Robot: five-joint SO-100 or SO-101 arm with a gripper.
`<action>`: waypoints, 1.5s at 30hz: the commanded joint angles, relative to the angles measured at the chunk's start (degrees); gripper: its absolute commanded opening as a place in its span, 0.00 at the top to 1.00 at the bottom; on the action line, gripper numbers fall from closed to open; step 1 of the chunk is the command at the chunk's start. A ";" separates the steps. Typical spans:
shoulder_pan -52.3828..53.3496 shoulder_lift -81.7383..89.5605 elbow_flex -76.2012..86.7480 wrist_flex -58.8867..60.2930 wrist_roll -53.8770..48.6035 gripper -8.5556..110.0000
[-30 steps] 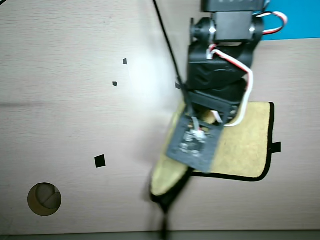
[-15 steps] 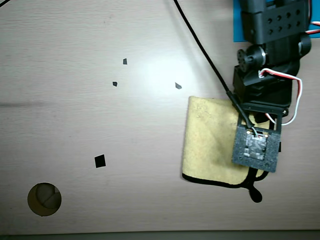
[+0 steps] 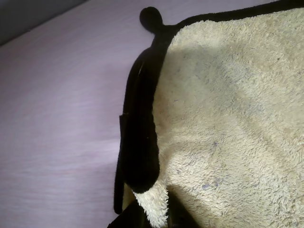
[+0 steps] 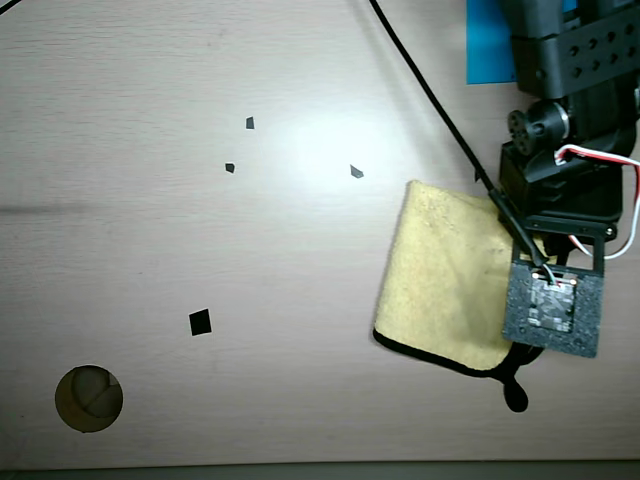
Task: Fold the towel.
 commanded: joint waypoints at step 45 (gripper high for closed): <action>6.33 18.28 18.28 6.33 10.11 0.88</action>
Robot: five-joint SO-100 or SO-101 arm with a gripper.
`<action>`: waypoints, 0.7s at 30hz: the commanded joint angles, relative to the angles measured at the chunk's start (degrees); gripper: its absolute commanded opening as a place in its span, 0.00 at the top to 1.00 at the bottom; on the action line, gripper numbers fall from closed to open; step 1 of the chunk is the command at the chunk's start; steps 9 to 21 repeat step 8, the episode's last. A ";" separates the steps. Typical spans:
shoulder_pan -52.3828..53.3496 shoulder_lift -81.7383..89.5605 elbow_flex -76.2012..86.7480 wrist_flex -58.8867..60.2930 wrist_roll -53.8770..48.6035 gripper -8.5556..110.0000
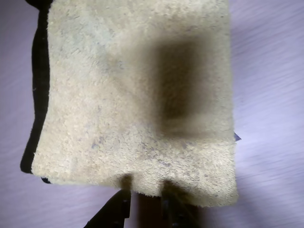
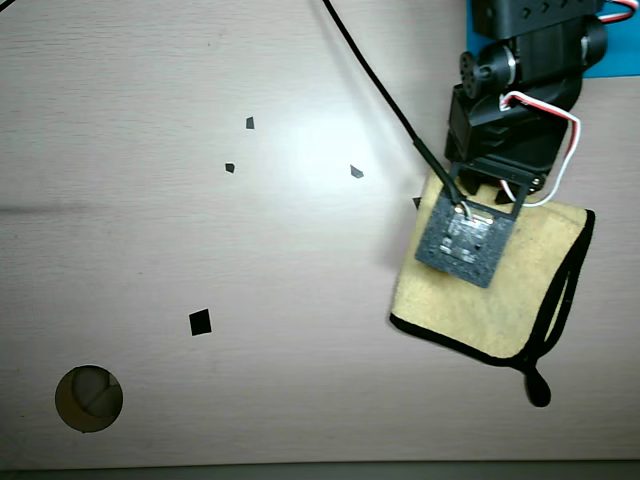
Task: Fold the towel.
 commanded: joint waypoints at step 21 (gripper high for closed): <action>2.20 3.08 -0.09 0.88 0.70 0.88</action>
